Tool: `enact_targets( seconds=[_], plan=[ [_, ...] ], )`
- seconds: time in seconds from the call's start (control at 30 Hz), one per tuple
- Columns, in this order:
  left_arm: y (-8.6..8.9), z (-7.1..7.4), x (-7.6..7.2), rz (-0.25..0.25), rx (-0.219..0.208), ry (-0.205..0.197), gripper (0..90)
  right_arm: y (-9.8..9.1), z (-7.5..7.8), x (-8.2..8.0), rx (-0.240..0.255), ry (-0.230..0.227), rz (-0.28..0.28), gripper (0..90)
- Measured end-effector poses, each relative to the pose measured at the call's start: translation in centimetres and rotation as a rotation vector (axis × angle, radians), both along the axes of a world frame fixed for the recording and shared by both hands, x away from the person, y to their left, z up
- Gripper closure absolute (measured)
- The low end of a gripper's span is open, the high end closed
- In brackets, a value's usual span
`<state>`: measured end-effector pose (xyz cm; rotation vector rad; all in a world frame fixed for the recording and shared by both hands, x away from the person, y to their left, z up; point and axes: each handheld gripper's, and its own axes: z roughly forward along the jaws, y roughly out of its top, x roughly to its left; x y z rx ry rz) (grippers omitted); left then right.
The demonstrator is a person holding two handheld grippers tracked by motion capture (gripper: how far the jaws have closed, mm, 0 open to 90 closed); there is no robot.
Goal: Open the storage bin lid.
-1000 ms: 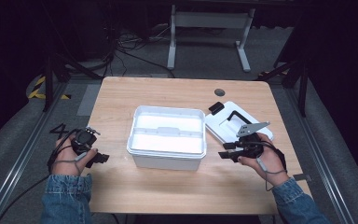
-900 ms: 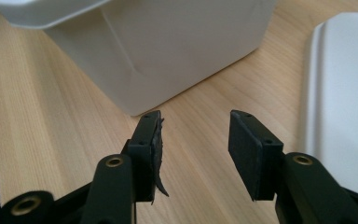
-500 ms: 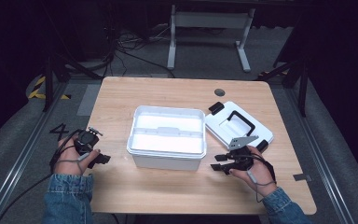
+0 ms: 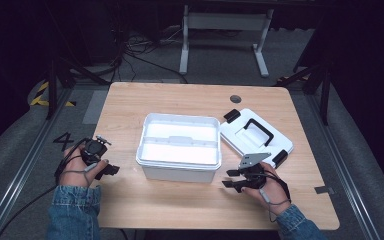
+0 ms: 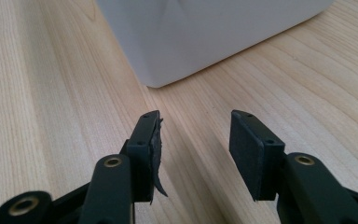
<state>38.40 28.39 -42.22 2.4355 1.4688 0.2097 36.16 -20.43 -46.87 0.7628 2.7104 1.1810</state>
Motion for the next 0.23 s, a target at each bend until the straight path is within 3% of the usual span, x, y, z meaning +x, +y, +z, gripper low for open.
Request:
enact_targets(
  seconds=[0.23],
  plan=[
    [0.03,-0.06,0.01,0.012,0.002,-0.026,18.4,0.38,-0.22,-0.35,0.008,-0.028,0.015,53.6]
  ],
)
